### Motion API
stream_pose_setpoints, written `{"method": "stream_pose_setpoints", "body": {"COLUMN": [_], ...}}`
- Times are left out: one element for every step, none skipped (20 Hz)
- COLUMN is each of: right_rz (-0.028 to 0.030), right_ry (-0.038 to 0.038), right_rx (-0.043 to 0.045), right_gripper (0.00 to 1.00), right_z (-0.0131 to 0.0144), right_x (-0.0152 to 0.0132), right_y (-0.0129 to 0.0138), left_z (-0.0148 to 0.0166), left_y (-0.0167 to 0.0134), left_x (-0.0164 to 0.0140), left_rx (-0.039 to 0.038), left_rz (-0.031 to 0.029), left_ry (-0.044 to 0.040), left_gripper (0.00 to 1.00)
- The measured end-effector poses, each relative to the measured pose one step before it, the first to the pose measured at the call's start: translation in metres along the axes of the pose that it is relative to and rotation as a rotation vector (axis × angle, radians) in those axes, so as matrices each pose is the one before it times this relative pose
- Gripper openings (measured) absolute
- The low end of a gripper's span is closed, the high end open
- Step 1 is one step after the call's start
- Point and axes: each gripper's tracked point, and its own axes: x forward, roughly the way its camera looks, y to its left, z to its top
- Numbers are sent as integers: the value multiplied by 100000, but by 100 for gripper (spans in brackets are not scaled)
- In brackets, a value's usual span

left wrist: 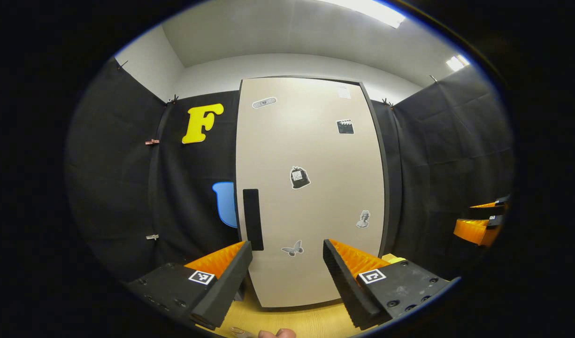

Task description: Open the cabinet door with the right hand, grasp the bottle in the cabinet with the left hand and place it on the coaster, then close the cabinet door with the right hand.

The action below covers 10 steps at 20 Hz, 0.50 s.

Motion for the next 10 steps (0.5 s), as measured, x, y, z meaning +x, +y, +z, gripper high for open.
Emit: {"method": "stream_pose_setpoints", "body": {"right_rz": [-72, -26, -150, -229, -162, -94, -162, -104, -25, 19], "right_ry": [47, -28, -113, -218, -91, -7, 177, 101, 146, -100], "right_rx": [22, 14, -75, -41, -27, -5, -85, -36, 37, 4], "right_gripper": [98, 98, 98, 98, 98, 98, 98, 98, 98, 98], "right_z": [44, 32, 40, 40, -8, -29, -74, -70, -59, 58], "right_x": [165, 85, 0, -14, 61, 26, 19, -17, 55, 2], "right_y": [78, 71, -31, -53, -9, -17, -2, -60, 15, 50], "left_z": [122, -70, 55, -89, 3, -56, -42, -62, -6, -16], "left_y": [-2, -49, -54, -38, -6, -39, 19, -58, -65, 52], "left_x": [67, -2, 10, 38, 20, 61, 30, 34, -38, 8], "left_rx": [261, 134, 49, 124, 183, 186, 60, 36, 93, 55], "left_rz": [-91, -214, -112, -195, -54, -109, -151, -138, -31, 64], "left_ry": [-188, -61, -140, 43, 71, 34, 129, 82, 86, 83], "left_gripper": [95, 95, 95, 95, 95, 95, 95, 95, 95, 95]}}
